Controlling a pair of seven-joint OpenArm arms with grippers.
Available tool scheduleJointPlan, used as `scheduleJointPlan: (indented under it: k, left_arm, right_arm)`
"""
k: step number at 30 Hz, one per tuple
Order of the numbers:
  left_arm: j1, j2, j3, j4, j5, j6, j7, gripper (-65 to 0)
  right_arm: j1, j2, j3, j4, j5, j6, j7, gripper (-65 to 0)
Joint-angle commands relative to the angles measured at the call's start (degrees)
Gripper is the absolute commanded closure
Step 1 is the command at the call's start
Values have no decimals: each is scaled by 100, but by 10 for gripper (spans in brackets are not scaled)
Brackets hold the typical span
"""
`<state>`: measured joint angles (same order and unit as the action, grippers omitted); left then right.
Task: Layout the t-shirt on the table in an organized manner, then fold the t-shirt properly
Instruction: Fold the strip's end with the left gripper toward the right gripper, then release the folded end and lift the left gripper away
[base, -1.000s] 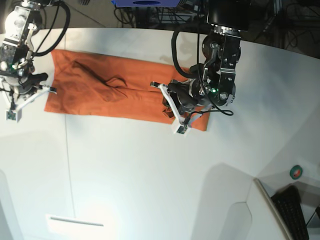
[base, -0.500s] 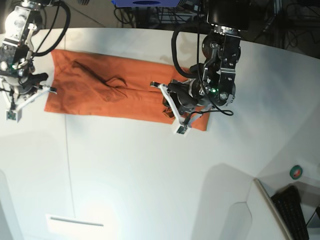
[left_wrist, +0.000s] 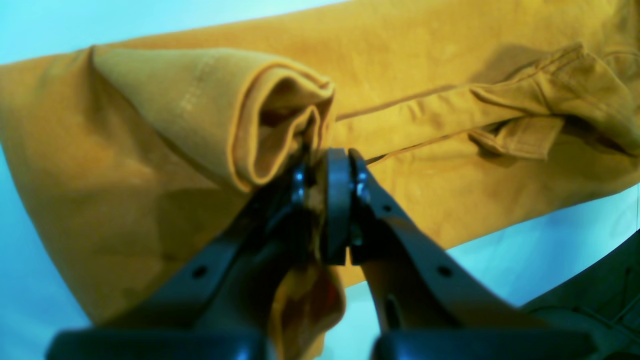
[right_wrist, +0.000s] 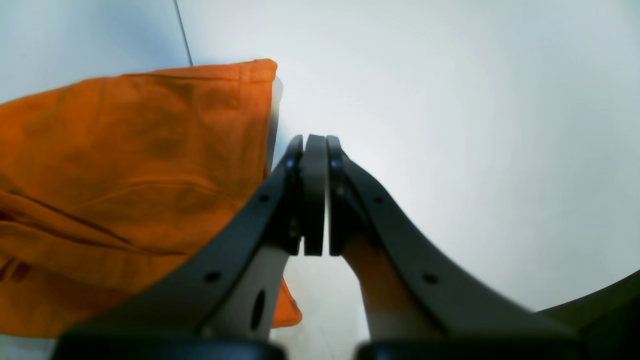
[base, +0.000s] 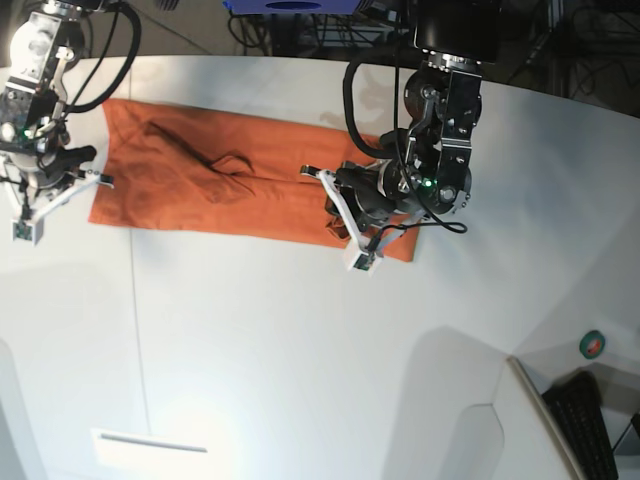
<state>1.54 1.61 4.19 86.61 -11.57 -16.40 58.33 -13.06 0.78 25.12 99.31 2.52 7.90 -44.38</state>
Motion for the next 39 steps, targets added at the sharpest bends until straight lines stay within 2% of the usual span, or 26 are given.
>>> scheduleJointPlan:
  k: [1, 7, 10, 13, 18, 20, 21, 25, 28, 30, 33, 39]
  left_arm:
    - [-97, 28, 8, 82, -60, -8, -61, -51]
    - [-106, 28, 113, 82, -60, -8, -61, -355]
    - [-106, 28, 456, 100, -60, -8, -61, -448]
    - [-106, 46, 790, 161, -69, -26, -61, -464]
    - [-79, -16, 781, 530, -69, -26, -61, -462]
    - [-35, -156, 650, 706, -69, -26, -61, -421]
    - [-27, -191, 526, 794, -69, -26, -61, -364]
    - [88, -218, -423, 970, -69, -26, -61, 0]
    - [88, -218, -1030, 768, -69, -34, -61, 0]
    - [96, -262, -1003, 636, -69, -43, -61, 0]
    - [325, -411, -915, 680, -69, -43, -61, 0]
    - [642, -710, -933, 645, -60, -43, -70, 0]
  right_arm:
    - [53, 50, 15, 104, -11, -12, 108, 0]
    - [62, 50, 15, 104, -11, -12, 108, 0]
    - [62, 50, 15, 104, -11, -12, 108, 0]
    - [62, 41, 15, 104, -11, -12, 108, 0]
    - [62, 41, 15, 104, -11, -12, 108, 0]
    - [62, 41, 15, 104, -11, -12, 108, 0]
    - [62, 41, 15, 104, -11, -12, 108, 0]
    - [124, 41, 41, 104, -11, -12, 108, 0]
    - [150, 32, 24, 104, -11, -12, 108, 0]
    - [238, -135, 41, 104, -11, -12, 100, 0]
    - [264, -223, 24, 104, -11, -12, 91, 0]
    - [264, -231, 15, 78, -11, -12, 100, 0]
